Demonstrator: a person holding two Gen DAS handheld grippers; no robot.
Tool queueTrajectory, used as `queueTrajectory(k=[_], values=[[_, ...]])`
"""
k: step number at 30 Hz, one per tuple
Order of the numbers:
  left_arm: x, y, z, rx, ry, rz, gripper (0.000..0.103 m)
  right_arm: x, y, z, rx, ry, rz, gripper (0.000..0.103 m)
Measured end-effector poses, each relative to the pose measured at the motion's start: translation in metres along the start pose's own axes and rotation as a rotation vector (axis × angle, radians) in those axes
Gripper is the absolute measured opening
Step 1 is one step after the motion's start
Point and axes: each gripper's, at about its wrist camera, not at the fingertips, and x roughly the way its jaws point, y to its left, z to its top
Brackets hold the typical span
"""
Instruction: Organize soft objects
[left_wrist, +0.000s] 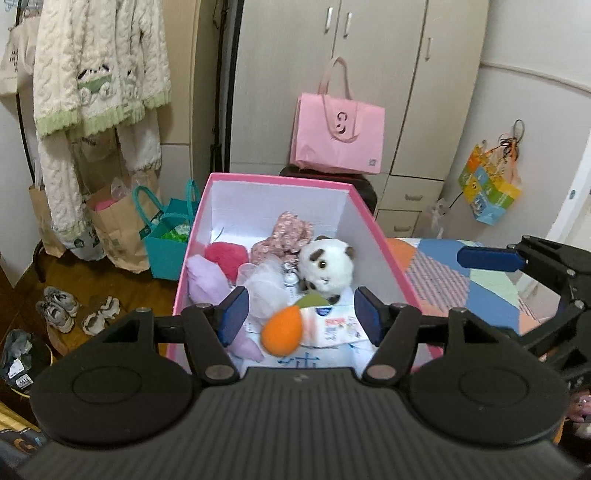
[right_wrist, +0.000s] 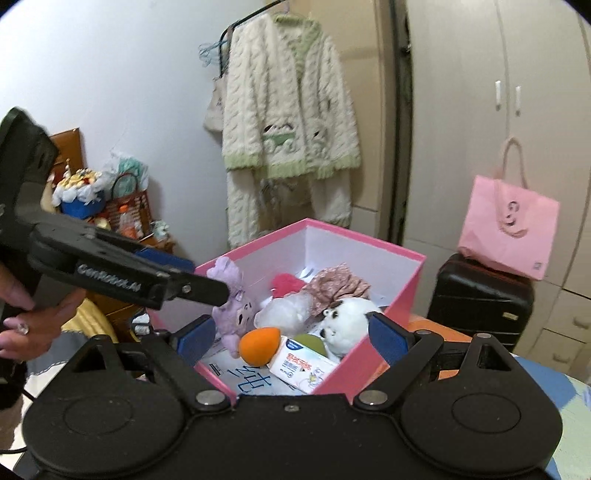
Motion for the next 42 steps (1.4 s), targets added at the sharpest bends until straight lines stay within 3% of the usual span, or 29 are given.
queueTrajectory(k=[8, 15, 25, 34, 36, 39, 42], values=[[-0.03, -0.028, -0.029, 0.008, -0.052, -0.013, 0.065, -0.044, -0.003, -0.031, 0.118, -0.092, -0.068, 0.093], [-0.041, -0.055, -0.043, 0.021, -0.075, -0.032, 0.066, -0.075, -0.017, -0.046, 0.178, -0.078, -0.212, 0.093], [-0.049, -0.092, -0.067, 0.042, -0.146, 0.016, 0.07, -0.119, -0.022, -0.075, 0.217, -0.142, -0.35, 0.101], [-0.038, -0.11, -0.08, 0.043, -0.161, 0.023, 0.085, -0.128, -0.036, -0.095, 0.281, -0.078, -0.436, 0.103], [-0.036, -0.112, -0.081, 0.05, -0.167, 0.034, 0.095, -0.128, -0.039, -0.098, 0.3, -0.063, -0.462, 0.103], [-0.038, -0.112, -0.087, 0.036, -0.206, 0.08, 0.103, -0.128, -0.043, -0.103, 0.335, -0.059, -0.464, 0.103], [-0.038, -0.116, -0.092, 0.067, -0.208, 0.138, 0.103, -0.132, -0.042, -0.11, 0.361, -0.082, -0.453, 0.103]])
